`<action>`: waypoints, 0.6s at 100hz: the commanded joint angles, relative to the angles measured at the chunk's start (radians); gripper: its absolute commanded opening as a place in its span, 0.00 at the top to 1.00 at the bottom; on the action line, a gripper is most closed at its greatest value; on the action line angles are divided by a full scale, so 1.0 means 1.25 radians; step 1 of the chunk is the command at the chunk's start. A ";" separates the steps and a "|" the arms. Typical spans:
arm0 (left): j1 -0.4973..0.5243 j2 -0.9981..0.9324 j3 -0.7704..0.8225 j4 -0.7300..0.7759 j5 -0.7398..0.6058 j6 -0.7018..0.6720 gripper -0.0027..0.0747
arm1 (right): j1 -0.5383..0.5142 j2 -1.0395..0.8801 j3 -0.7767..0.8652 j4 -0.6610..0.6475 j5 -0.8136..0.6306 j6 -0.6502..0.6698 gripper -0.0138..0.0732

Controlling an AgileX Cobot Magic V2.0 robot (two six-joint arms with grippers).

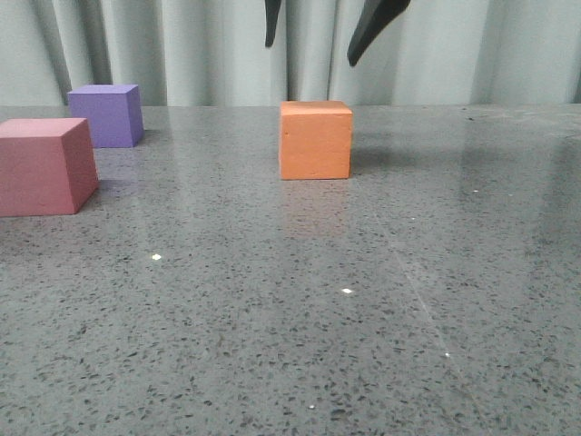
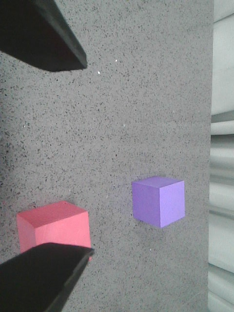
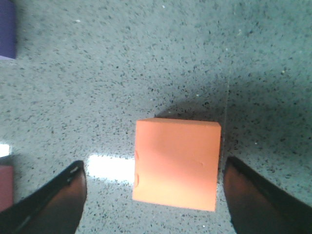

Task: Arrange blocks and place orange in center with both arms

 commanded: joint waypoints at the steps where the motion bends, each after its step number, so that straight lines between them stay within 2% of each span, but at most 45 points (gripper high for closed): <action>1: -0.001 -0.001 -0.029 -0.007 -0.051 -0.002 0.09 | -0.001 -0.078 -0.026 0.001 0.065 -0.027 0.18; 11: -0.001 0.002 -0.029 -0.007 -0.051 -0.002 0.09 | 0.001 -0.111 -0.024 -0.008 0.064 -0.034 0.18; 29: -0.001 0.019 -0.029 -0.012 -0.051 -0.002 0.09 | 0.024 -0.192 0.019 -0.091 0.056 -0.045 0.18; 60: -0.001 0.019 -0.034 -0.054 -0.049 -0.002 0.09 | 0.055 -0.400 0.330 -0.110 -0.144 -0.044 0.18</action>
